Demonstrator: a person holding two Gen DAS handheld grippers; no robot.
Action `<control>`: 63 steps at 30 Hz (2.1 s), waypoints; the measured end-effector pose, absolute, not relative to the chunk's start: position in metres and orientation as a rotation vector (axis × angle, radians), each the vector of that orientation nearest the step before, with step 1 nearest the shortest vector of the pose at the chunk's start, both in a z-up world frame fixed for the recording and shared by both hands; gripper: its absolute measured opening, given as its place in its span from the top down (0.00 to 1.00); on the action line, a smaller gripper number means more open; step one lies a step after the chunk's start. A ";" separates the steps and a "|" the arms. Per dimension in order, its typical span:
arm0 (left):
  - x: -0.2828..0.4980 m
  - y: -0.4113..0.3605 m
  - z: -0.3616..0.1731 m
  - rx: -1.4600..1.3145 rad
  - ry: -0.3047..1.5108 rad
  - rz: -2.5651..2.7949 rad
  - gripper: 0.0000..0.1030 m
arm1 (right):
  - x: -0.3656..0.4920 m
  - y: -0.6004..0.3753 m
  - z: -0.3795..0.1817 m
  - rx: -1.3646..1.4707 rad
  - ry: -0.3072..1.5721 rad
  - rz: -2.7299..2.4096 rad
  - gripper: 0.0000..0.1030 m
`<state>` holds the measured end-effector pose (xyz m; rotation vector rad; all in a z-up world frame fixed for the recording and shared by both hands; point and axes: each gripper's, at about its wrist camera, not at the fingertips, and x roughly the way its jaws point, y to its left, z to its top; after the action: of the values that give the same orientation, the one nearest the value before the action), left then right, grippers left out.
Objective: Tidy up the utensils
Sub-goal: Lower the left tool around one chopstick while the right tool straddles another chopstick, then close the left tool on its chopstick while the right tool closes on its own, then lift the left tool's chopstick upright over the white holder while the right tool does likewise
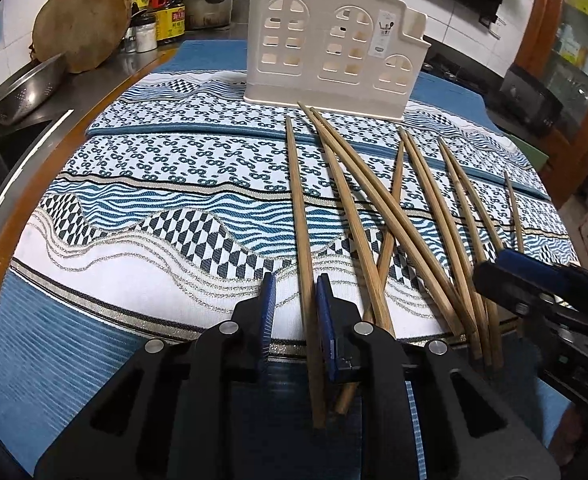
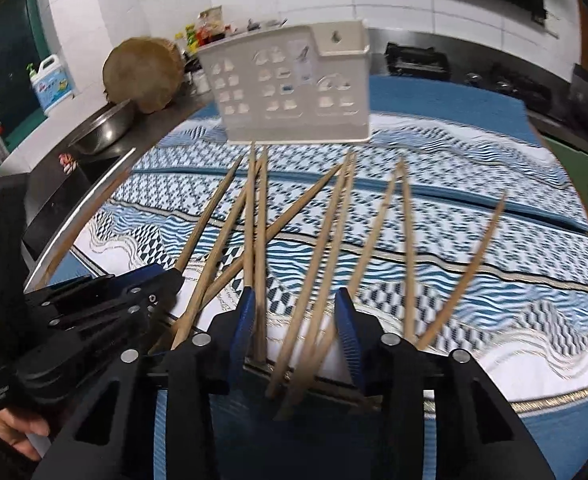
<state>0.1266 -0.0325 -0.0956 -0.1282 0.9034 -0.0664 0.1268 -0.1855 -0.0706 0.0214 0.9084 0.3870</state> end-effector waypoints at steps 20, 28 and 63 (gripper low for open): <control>0.126 -0.023 -0.096 -0.077 0.898 -0.120 0.80 | 0.146 -0.164 -0.088 -0.062 0.950 0.420 0.91; 0.122 -0.033 -0.097 -0.051 0.878 -0.119 0.80 | 0.145 -0.162 -0.089 -0.075 0.932 0.406 0.92; 0.154 0.029 0.001 -0.149 0.594 -0.246 0.94 | 0.180 -0.198 0.106 -0.041 0.663 0.459 0.94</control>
<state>0.1540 0.0286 0.0007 -0.1492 0.5936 -0.2455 0.1802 -0.1977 0.1064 -0.0409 0.6628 0.4592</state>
